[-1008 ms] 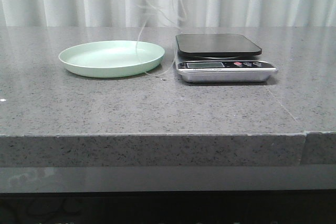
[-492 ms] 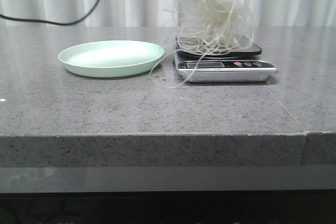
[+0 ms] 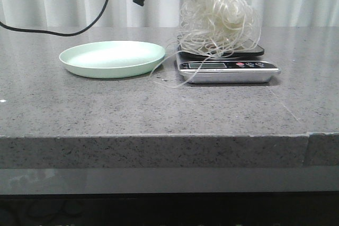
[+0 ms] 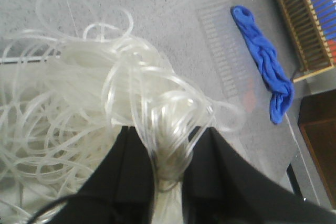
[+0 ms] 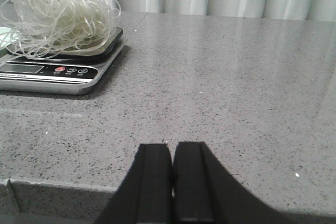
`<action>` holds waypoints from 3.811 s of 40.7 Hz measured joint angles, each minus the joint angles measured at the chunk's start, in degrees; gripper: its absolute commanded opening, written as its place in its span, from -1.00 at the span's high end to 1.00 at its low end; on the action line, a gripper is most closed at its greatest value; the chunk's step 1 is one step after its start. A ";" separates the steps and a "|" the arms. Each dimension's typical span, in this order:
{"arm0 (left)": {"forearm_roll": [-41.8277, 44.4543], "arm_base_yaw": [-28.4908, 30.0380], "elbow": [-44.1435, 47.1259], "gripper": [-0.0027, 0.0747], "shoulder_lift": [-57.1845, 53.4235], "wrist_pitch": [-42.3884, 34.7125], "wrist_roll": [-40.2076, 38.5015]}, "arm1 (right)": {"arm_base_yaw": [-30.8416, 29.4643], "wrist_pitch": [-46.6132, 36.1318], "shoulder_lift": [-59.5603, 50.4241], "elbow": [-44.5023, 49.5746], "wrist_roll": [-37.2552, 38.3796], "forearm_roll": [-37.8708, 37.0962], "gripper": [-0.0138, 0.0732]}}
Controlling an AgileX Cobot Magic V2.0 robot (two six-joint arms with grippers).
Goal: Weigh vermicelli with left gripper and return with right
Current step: 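Carry the vermicelli with the left gripper and lower it onto the scale, then open the left gripper and withdraw it from the vermicelli, then move the right gripper above the vermicelli on the scale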
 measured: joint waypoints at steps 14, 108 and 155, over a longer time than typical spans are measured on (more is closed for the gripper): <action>0.35 0.00 0.00 0.49 0.24 2.11 0.10 | 0.00 0.00 0.00 0.00 0.00 0.00 0.32; 77.06 3.89 45.60 0.57 -56.83 0.95 -24.10 | 0.00 -17.50 0.00 0.00 0.04 9.41 0.32; 86.09 3.99 80.99 0.57 -101.84 -11.34 -33.85 | 1.58 31.77 63.51 -77.00 -2.95 15.33 -0.53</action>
